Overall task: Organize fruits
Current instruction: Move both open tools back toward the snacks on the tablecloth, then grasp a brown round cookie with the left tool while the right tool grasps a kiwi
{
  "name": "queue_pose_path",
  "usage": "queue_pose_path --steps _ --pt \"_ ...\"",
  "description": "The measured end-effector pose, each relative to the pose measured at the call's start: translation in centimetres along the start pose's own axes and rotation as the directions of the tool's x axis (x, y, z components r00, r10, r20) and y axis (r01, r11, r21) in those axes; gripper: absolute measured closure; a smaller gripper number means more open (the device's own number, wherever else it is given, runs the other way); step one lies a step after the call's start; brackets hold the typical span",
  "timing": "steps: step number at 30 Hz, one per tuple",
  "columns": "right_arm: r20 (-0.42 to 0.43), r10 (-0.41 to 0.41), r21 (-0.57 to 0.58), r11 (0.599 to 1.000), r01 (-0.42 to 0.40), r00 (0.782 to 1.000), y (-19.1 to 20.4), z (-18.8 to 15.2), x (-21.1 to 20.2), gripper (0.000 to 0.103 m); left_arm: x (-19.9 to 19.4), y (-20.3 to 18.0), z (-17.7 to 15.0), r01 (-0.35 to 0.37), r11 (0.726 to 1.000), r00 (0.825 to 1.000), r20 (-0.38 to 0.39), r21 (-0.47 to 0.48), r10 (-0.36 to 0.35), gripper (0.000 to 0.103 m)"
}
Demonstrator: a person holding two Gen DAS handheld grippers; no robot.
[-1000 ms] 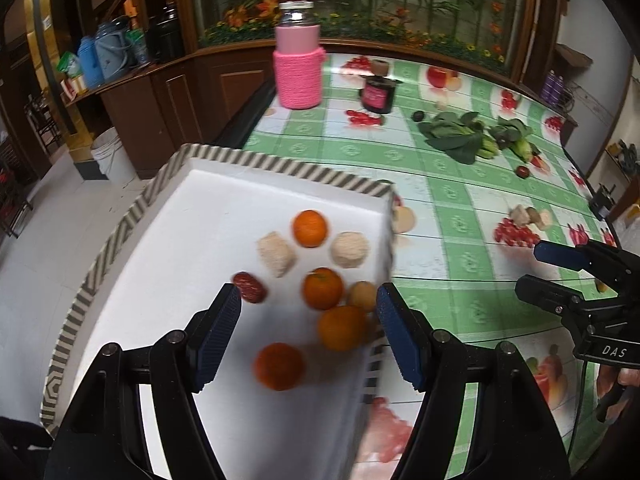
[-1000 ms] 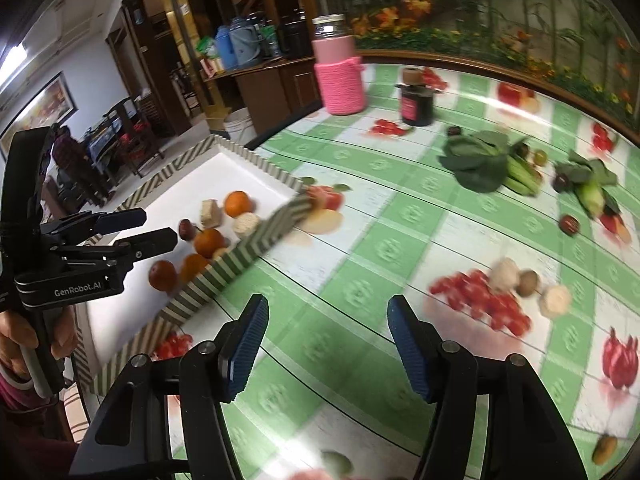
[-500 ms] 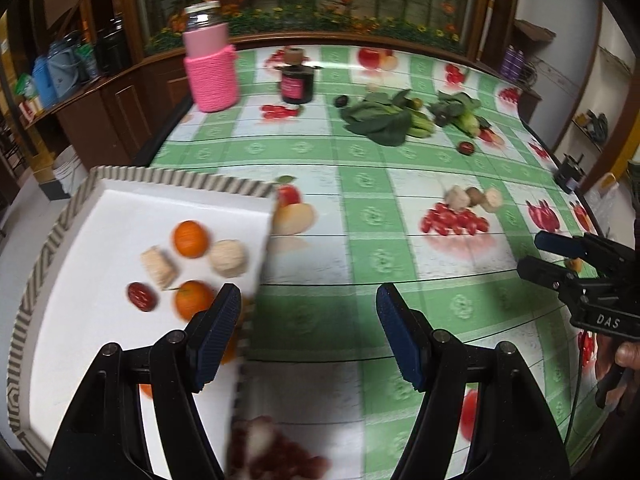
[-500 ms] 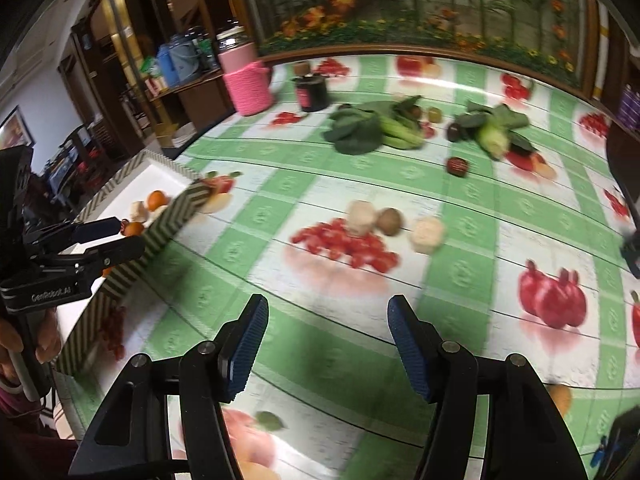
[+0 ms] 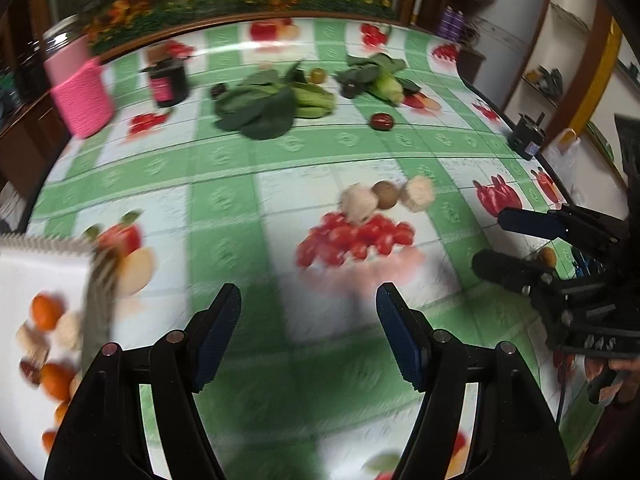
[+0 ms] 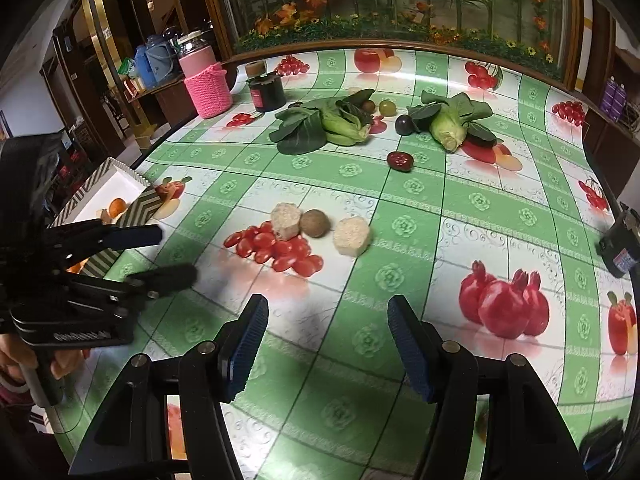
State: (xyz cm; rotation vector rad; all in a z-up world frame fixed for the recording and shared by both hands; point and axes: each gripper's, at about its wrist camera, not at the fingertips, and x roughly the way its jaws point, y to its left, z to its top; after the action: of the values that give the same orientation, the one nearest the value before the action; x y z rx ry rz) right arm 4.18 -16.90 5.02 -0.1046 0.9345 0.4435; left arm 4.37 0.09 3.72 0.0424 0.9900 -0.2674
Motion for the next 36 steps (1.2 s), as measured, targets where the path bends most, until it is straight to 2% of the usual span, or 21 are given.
queue_pose_path --steps 5,12,14,16,17,20,25,33,34,36 --pt "-0.006 0.004 -0.005 1.000 -0.004 1.000 -0.9 0.9 0.8 0.039 3.0 -1.5 2.3 0.036 0.999 0.999 -0.024 0.033 -0.036 0.034" --pt "-0.003 0.021 0.002 1.000 -0.021 1.000 -1.8 1.7 1.4 0.037 5.5 -2.0 4.0 0.016 0.996 1.000 -0.026 0.093 -0.014 0.034" --pt "-0.004 0.024 0.004 1.000 -0.024 1.000 -2.0 1.9 1.7 0.037 5.7 -1.9 4.2 0.002 0.994 1.000 -0.015 0.107 -0.001 0.044" --pt "-0.006 0.028 0.004 1.000 -0.028 1.000 -2.0 2.1 2.0 0.037 5.6 -1.9 4.2 -0.004 0.992 1.000 0.004 0.127 0.003 0.071" --pt "-0.005 0.030 0.003 1.000 -0.029 1.000 -1.9 2.3 2.1 0.037 5.5 -1.8 4.3 0.000 0.992 1.000 0.005 0.128 -0.001 0.080" --pt "-0.001 0.039 -0.014 0.999 -0.039 0.999 -1.4 2.8 2.3 0.037 5.3 -1.3 4.2 0.014 0.994 1.000 -0.006 0.107 -0.014 0.080" --pt "-0.003 0.043 -0.080 0.996 -0.043 0.999 0.2 4.1 3.3 0.037 4.5 -0.1 3.2 -0.010 0.998 1.000 -0.018 0.067 0.012 0.080" --pt "-0.043 0.005 -0.190 0.982 -0.013 0.999 1.8 6.2 6.8 0.040 3.1 0.8 2.2 -0.031 0.999 0.999 -0.020 0.027 0.031 0.080" --pt "-0.045 0.004 -0.204 0.979 -0.013 0.999 1.9 6.4 7.1 0.042 3.0 0.8 2.1 -0.033 0.999 0.999 -0.021 0.023 0.033 0.080" --pt "-0.061 0.006 -0.220 0.975 -0.019 0.998 2.0 6.5 7.8 0.054 2.9 0.9 2.0 -0.028 0.999 0.999 -0.022 0.017 0.029 0.080"
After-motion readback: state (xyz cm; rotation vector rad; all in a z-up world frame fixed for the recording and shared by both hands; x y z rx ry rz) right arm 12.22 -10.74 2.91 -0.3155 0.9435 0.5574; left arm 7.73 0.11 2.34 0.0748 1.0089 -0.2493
